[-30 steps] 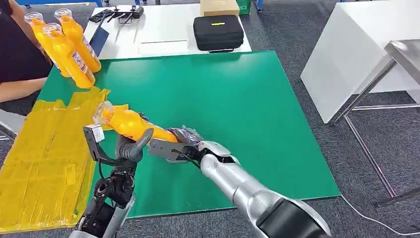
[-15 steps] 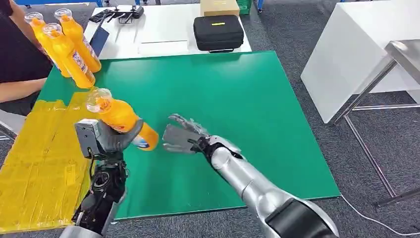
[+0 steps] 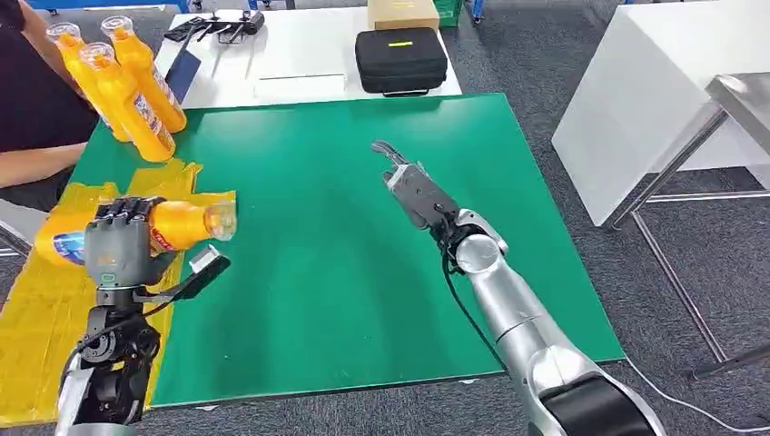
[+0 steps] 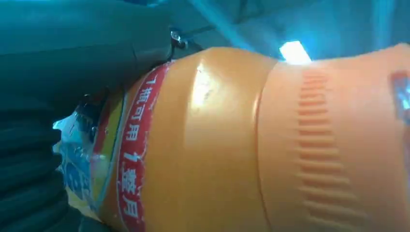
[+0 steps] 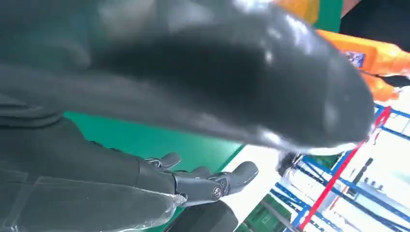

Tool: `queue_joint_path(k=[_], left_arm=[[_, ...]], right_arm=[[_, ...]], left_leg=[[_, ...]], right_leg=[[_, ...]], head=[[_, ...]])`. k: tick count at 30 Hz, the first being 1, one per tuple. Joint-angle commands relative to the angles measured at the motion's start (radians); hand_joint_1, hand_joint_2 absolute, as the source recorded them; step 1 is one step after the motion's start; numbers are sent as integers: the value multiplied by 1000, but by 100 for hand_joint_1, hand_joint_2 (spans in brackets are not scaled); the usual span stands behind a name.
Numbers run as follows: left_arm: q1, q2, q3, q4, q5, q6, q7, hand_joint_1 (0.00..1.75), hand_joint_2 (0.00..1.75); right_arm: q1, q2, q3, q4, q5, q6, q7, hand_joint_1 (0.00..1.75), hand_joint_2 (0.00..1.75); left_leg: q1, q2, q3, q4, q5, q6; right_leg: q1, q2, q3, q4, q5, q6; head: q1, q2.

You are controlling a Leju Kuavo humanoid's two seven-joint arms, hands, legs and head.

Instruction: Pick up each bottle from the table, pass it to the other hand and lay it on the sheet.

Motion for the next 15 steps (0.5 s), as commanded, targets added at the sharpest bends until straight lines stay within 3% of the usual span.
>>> queue_joint_path(k=[1, 9, 10, 11, 12, 13, 15], left_arm=[[-157, 139, -335, 528, -9, -1, 263, 175, 175], [-252, 127, -356, 833, 9, -3, 300, 175, 175], [-259, 121, -355, 855, -1, -21, 310, 5, 175], [-259, 121, -355, 855, -1, -21, 310, 0, 175], [-267, 120, -398, 875, -16, -99, 299, 0, 0], [-272, 118, -403, 888, -16, -176, 334, 0, 0], [-267, 116, -395, 879, -5, -187, 341, 0, 0]], right_arm=[[-63, -8, 29, 52, -18, 22, -19, 0, 0], [-68, -15, 77, 14, -39, 32, 6, 0, 0], [-71, -18, 82, 14, -43, 34, 9, 0, 0], [-71, -18, 82, 14, -43, 34, 9, 0, 0], [-71, -24, 84, 12, -48, 39, 9, 0, 0], [-69, -26, 86, 12, -53, 42, 8, 0, 0], [-68, -26, 90, 14, -52, 42, 10, 0, 0]], left_leg=[[0, -1, 2, -1, 1, -1], [1, 0, 2, -1, 1, -3], [2, 0, 3, 0, 0, -3], [2, 0, 3, -1, 0, -3], [1, -1, 1, 0, 1, -3], [2, -1, 3, 0, 0, -3], [1, -3, 1, -1, 1, -3]], right_leg=[[0, -2, 2, 0, -1, -1], [0, 0, 2, 1, -1, -1], [0, -1, 3, 1, -2, -1], [1, -1, 4, 1, -2, -1], [0, -1, 2, 1, -1, -1], [1, -2, 4, 1, -2, -1], [-1, -3, 3, 1, 0, -1]], head=[[0, 0], [0, 0], [0, 0], [1, 0], [0, 0], [1, 0], [0, 0]])
